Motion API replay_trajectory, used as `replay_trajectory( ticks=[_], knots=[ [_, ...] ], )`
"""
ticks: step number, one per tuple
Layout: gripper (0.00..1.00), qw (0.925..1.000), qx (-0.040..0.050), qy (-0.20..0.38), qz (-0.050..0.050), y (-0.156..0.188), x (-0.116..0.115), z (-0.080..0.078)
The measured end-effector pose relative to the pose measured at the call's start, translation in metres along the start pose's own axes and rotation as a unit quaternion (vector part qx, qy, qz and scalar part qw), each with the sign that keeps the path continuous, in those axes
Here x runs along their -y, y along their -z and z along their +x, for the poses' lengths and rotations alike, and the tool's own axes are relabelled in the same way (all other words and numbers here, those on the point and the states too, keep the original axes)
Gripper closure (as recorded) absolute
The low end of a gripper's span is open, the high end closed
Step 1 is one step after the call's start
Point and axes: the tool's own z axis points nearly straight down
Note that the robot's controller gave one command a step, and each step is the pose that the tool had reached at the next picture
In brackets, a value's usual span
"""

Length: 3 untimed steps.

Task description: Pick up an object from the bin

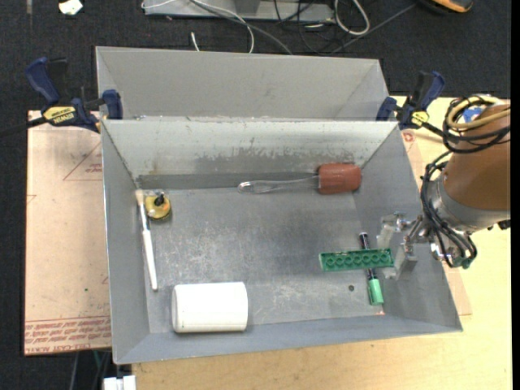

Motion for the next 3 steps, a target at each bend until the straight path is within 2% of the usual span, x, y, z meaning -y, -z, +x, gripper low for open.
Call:
replay_trajectory(
  ticks=[1,2,3],
  knots=[
    [1.0,0.9982,-0.003,-0.06,-0.001,-0.042,-0.043,-0.005],
    [1.0,0.9959,-0.0029,-0.09,-0.001,-0.07,-0.054,-0.038],
    [1.0,0.9955,-0.0041,-0.095,0.0,-0.078,-0.084,-0.011]
  ],
)
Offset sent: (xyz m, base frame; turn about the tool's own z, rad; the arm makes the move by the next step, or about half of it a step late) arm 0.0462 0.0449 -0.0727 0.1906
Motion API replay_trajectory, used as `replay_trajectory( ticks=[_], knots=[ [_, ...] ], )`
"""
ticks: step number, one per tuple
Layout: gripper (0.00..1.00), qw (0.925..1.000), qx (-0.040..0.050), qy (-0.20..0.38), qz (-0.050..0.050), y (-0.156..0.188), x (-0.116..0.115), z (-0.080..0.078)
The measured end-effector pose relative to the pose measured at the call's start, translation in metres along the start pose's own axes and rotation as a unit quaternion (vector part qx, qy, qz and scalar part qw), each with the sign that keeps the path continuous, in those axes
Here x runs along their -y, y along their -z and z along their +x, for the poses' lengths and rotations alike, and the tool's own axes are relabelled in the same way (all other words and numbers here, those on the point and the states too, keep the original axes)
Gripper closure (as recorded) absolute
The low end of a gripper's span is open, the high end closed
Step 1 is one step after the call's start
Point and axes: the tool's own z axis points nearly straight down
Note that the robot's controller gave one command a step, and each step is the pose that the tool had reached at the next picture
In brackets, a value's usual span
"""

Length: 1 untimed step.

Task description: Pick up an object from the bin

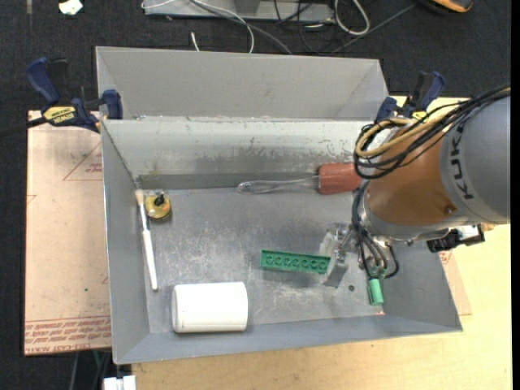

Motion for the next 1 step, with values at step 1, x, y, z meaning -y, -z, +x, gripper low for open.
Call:
replay_trajectory(
  ticks=[1],
  knots=[
    [1.0,0.9999,-0.0006,-0.011,0.0,0.0653,-0.0015,-0.0128]
  ],
)
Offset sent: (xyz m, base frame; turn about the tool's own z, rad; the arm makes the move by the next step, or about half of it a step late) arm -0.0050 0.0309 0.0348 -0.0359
